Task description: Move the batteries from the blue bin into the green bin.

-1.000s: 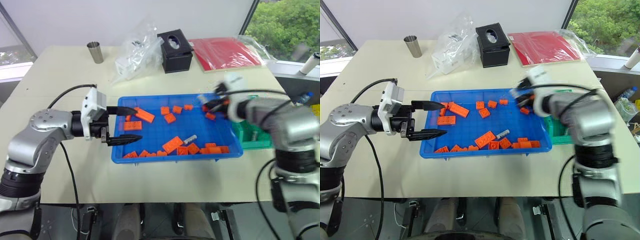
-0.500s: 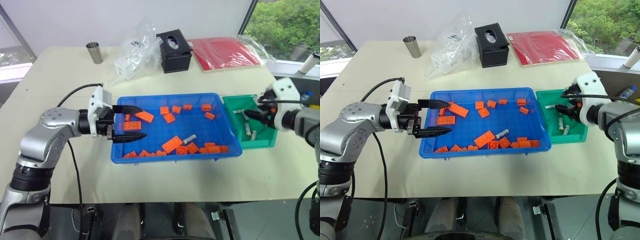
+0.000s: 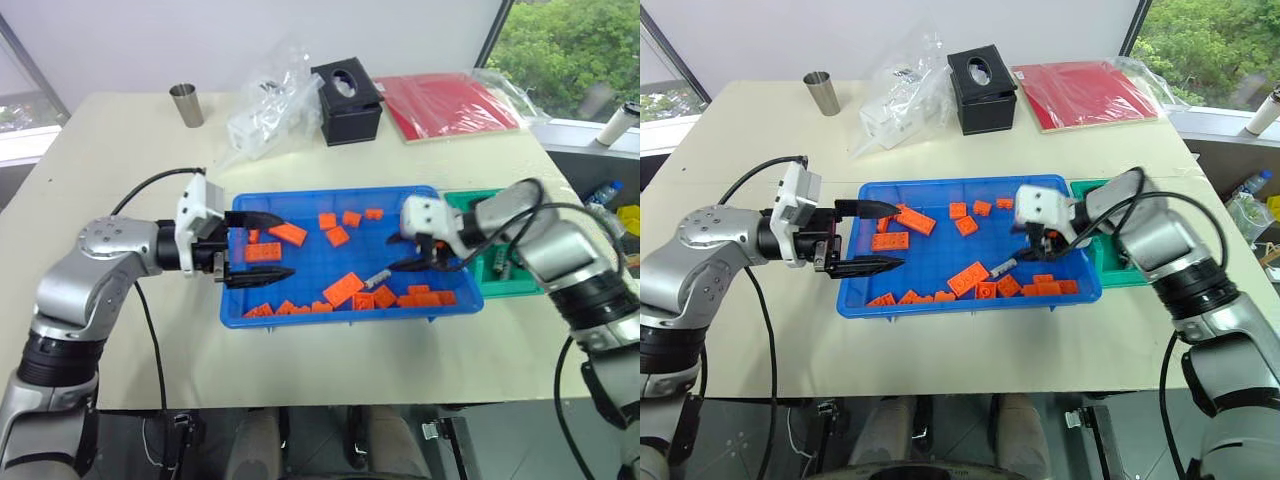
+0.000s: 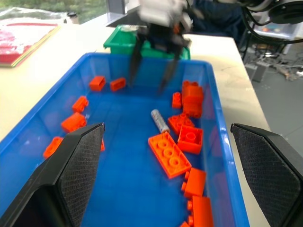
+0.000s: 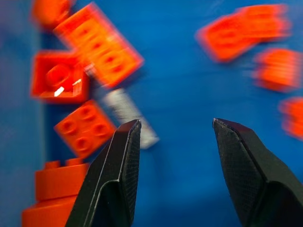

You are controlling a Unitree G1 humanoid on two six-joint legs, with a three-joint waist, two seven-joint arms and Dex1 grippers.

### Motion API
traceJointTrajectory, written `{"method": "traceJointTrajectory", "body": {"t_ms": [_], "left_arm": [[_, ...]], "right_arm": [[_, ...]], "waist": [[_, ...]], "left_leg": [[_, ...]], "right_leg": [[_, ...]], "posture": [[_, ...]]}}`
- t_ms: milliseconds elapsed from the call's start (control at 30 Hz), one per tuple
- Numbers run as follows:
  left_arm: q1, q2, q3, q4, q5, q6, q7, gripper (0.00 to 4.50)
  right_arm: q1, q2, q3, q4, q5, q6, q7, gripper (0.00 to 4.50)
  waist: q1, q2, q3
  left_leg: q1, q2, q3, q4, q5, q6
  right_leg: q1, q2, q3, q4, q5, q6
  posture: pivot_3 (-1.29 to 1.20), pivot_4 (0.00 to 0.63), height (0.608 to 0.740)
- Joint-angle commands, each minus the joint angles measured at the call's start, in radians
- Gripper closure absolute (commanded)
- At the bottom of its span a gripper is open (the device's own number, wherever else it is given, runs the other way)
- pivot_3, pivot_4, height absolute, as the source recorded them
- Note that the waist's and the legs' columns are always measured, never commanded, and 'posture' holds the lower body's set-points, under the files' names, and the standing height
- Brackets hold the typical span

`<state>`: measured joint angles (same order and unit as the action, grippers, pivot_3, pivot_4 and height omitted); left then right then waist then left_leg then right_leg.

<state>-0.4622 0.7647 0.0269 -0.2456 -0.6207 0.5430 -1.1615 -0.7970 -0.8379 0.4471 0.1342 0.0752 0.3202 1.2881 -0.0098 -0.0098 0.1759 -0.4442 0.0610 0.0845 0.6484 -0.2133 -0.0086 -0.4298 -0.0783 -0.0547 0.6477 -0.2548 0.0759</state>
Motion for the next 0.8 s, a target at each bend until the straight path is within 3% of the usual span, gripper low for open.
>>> {"method": "traceJointTrajectory", "body": {"t_ms": [33,333,433,533,633,800], "left_arm": [[0.018,0.019,0.054,-0.047,-0.02,0.001,0.018,0.0],[0.05,0.03,0.083,-0.073,-0.032,0.007,0.042,0.0],[0.04,0.029,0.078,-0.067,-0.033,0.01,0.047,0.0],[0.027,0.026,0.068,-0.062,-0.032,0.012,0.051,0.0],[0.01,0.02,0.055,-0.053,-0.029,0.014,0.053,0.0],[-0.012,0.012,0.04,-0.037,-0.024,0.014,0.051,0.0]], "right_arm": [[-0.03,0.026,0.015,0.052,-0.064,-0.104,0.032,2.06],[0.008,0.099,0.02,0.112,-0.141,-0.173,0.044,2.06],[0.022,0.115,0.009,0.114,-0.149,-0.162,0.034,2.9],[0.035,0.12,-0.02,0.089,-0.13,-0.119,0.03,4.39],[0.05,0.124,-0.083,0.034,-0.104,-0.028,-0.021,4.48],[0.044,0.139,-0.323,-0.122,-0.052,0.265,-0.257,4.48]], "waist": [[-0.001,0.0,0.0],[0.0,0.0,0.0],[-0.001,0.0,0.0],[0.0,0.0,0.0],[0.002,0.0,0.0],[0.001,0.0,0.0]], "left_leg": [[0.0,0.0,0.0,0.0,0.0,0.0],[0.001,0.0,0.0,0.0,0.0,0.0],[0.001,0.0,0.0,0.001,0.0,0.0],[0.001,0.0,0.0,0.001,0.0,0.0],[0.001,0.0,0.0,0.001,0.0,0.0],[0.001,0.0,0.0,0.001,0.0,0.0]], "right_leg": [[0.0,0.0,0.0,0.0,0.0,0.0],[0.0,0.0,0.0,0.001,0.0,0.0],[0.001,0.0,0.0,0.001,0.0,0.0],[0.001,0.0,0.0,0.001,0.0,0.0],[0.001,0.0,0.0,0.001,0.0,0.0],[0.001,0.0,0.0,0.002,0.0,0.0]], "posture": [[0.0,0.15,0.736],[0.0,0.15,0.736],[0.0,0.15,0.736],[0.0,0.15,0.736],[0.0,0.15,0.736],[0.0,0.15,0.736]]}}
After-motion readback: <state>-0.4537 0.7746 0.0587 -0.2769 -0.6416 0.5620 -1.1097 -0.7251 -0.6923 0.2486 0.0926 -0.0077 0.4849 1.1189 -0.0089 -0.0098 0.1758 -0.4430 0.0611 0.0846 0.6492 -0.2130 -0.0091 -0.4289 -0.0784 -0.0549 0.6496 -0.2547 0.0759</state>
